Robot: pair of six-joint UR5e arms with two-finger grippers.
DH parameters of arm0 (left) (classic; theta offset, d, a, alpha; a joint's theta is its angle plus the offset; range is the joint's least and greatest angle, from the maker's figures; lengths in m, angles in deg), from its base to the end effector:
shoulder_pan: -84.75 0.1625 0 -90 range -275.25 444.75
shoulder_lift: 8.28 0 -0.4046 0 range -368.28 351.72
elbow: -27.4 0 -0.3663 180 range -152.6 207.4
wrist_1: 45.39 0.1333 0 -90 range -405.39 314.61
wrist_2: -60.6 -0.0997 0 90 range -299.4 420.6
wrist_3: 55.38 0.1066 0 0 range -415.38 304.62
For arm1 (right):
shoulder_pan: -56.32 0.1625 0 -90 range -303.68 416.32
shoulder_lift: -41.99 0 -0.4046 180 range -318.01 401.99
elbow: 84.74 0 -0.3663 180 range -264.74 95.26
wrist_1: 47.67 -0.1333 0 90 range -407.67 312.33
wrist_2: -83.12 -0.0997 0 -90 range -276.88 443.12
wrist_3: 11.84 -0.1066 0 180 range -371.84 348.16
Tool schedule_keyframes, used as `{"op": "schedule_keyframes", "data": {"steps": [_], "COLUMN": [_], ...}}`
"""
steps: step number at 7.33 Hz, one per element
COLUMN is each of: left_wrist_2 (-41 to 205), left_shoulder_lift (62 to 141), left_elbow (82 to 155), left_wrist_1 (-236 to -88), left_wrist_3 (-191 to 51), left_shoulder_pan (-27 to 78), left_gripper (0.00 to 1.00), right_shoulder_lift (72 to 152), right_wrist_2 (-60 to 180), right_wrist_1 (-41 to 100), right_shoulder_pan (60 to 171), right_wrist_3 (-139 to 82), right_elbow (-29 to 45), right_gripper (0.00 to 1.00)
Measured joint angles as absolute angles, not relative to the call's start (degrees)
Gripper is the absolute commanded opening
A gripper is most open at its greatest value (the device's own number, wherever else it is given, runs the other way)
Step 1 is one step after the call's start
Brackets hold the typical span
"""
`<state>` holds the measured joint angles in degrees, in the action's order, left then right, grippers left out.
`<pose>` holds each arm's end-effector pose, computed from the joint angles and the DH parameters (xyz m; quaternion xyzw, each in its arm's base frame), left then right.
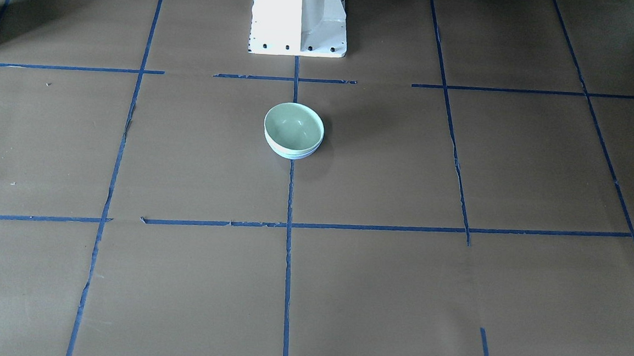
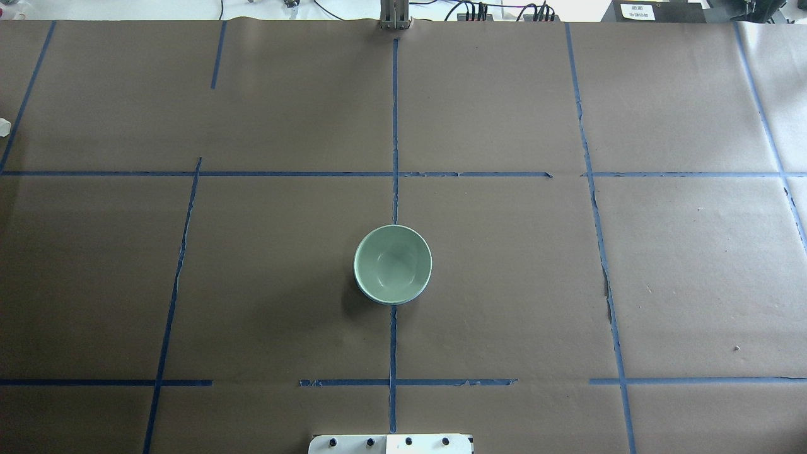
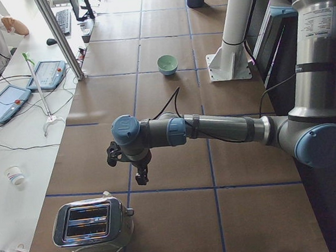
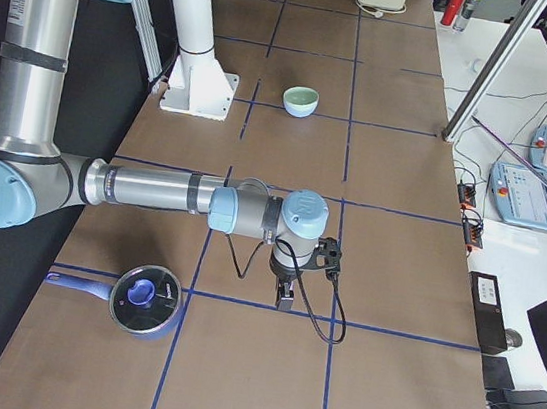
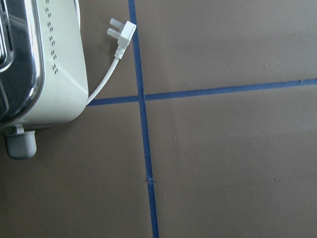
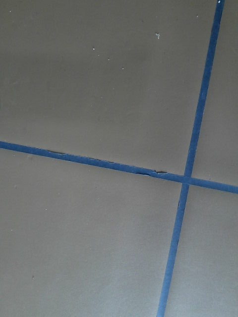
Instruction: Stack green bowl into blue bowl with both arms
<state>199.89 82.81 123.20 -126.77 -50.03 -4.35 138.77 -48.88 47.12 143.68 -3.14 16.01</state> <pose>-0.0451 -0.4697 0.5956 0.0025 0.4172 0.0433 0.9078 0.0427 -0.4186 0.6195 0.0123 -0.3582 -0.0897 0.9292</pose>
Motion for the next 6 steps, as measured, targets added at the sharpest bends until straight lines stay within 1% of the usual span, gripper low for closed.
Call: {"op": "schedule_keyframes", "data": {"steps": [4,6], "left_wrist_2": [201.5,201.6], "left_shoulder_lift": [81.9,80.7], "left_elbow": [123.3,124.2], "left_wrist_1": [-127.2,-127.6], "left_wrist_3": [-49.6,-49.4], "left_shoulder_pan": [-4.3,-4.2], "left_gripper": [1.0,1.0], "right_shoulder_lift": [138.2,138.5], "right_wrist_2": [-49.3,-52.5], "right_wrist_1": [47.8,47.9], "right_shoulder_pan": [142.6,142.6], "right_wrist_3": [-5.0,-5.0], "right_elbow": [19.8,19.4], "right_gripper": [1.0,1.0]}}
